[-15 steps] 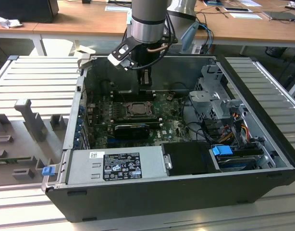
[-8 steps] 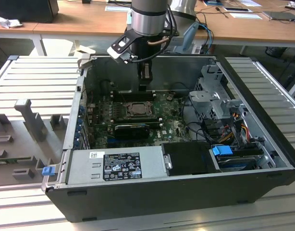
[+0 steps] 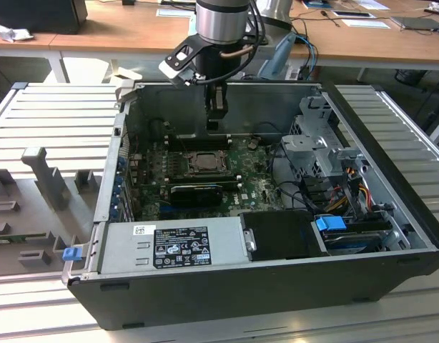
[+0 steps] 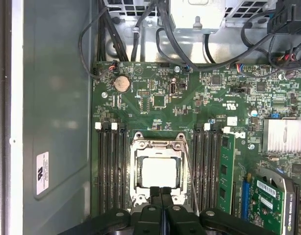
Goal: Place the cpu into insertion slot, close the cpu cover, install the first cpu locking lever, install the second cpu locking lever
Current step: 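Install the first cpu locking lever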
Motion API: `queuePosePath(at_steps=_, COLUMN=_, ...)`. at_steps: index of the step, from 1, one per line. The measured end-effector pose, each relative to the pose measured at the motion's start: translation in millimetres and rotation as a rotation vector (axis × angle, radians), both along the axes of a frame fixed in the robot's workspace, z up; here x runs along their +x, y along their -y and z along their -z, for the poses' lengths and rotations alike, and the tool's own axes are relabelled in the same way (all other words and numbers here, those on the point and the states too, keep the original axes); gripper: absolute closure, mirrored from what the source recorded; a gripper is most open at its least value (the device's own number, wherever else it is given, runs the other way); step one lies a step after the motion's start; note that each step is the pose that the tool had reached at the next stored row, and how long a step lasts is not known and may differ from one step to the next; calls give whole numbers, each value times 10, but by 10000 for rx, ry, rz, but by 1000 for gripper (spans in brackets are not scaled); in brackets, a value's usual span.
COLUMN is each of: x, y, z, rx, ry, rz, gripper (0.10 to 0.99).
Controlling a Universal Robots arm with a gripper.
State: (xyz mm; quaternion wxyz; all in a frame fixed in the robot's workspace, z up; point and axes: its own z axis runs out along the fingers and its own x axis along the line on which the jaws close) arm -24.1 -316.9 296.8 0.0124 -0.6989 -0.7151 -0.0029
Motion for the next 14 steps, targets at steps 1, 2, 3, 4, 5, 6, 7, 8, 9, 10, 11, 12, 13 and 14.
queuePosePath(at_steps=1, x=-1, y=-1, z=-1, rx=-4, ry=-1, rz=-152, gripper=980)
queuePosePath(at_steps=2, x=-1, y=-1, z=-1, rx=-3, ry=0, rz=-281, gripper=980)
queuePosePath(at_steps=3, x=-1, y=-1, z=0, rx=-2, ry=0, rz=-444, gripper=980)
queuePosePath(at_steps=4, x=-1, y=-1, z=0, rx=-2, ry=0, rz=-569, gripper=980)
queuePosePath(at_steps=5, x=-1, y=-1, z=-1, rx=-3, ry=0, rz=-687, gripper=980)
queuePosePath(at_steps=6, x=-1, y=-1, z=-1, rx=-3, ry=0, rz=-791, gripper=980)
queuePosePath(at_steps=7, x=-1, y=-1, z=-1, rx=-2, ry=0, rz=-892, gripper=980)
queuePosePath(at_steps=8, x=-2, y=-1, z=0, rx=-3, ry=0, rz=-1096, gripper=980)
queuePosePath(at_steps=9, x=-2, y=-1, z=-1, rx=-3, ry=0, rz=-1248, gripper=980)
queuePosePath(at_steps=10, x=-2, y=-1, z=0, rx=-3, ry=0, rz=-1397, gripper=980)
queuePosePath(at_steps=11, x=-2, y=-1, z=0, rx=-2, ry=0, rz=-1499, gripper=980)
queuePosePath(at_steps=12, x=-2, y=-1, z=0, rx=-3, ry=-1, rz=-1548, gripper=980)
queuePosePath(at_steps=13, x=-2, y=-1, z=-1, rx=-3, ry=-1, rz=-1609, gripper=980)
queuePosePath(at_steps=14, x=-2, y=-1, z=0, rx=-3, ry=0, rz=-1687, gripper=980)
